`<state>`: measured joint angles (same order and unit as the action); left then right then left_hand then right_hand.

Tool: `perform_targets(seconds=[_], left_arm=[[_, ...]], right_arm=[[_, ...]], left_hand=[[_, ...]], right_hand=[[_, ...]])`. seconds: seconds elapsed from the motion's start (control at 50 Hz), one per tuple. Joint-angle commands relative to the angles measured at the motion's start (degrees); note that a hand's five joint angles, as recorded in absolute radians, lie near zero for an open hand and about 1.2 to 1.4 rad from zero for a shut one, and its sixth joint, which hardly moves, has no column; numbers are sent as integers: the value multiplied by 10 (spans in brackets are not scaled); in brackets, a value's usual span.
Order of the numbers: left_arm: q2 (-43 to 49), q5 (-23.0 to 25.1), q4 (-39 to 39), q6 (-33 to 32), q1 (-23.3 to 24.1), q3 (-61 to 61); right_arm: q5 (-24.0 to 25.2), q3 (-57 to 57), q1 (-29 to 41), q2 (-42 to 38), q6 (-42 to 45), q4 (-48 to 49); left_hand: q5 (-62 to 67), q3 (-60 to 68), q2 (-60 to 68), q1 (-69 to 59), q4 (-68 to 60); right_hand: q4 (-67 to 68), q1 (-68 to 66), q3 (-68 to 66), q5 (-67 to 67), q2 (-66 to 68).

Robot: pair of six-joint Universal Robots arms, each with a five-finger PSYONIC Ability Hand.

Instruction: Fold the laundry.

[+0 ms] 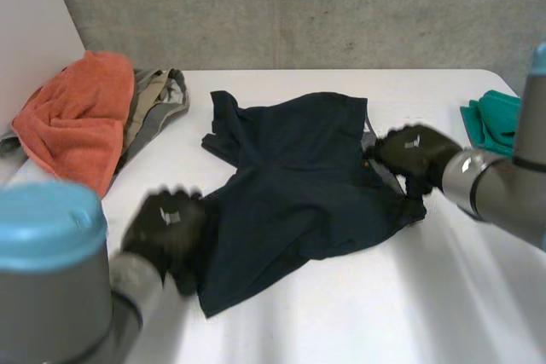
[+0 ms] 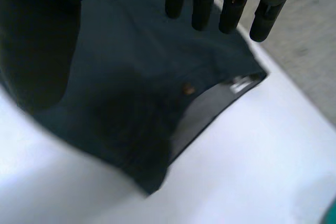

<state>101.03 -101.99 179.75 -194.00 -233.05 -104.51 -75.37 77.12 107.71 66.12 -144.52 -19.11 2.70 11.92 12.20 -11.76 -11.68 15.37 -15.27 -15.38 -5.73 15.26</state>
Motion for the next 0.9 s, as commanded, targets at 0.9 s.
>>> perform_targets(seconds=[0.9], left_arm=[[-15, 41, -40, -117, 30, -1]], right_arm=[[32, 152, -70, 121, 84, -65]], left_hand=[[673, 681, 678, -682, -683]], right_hand=[[646, -647, -646, -643, 647]])
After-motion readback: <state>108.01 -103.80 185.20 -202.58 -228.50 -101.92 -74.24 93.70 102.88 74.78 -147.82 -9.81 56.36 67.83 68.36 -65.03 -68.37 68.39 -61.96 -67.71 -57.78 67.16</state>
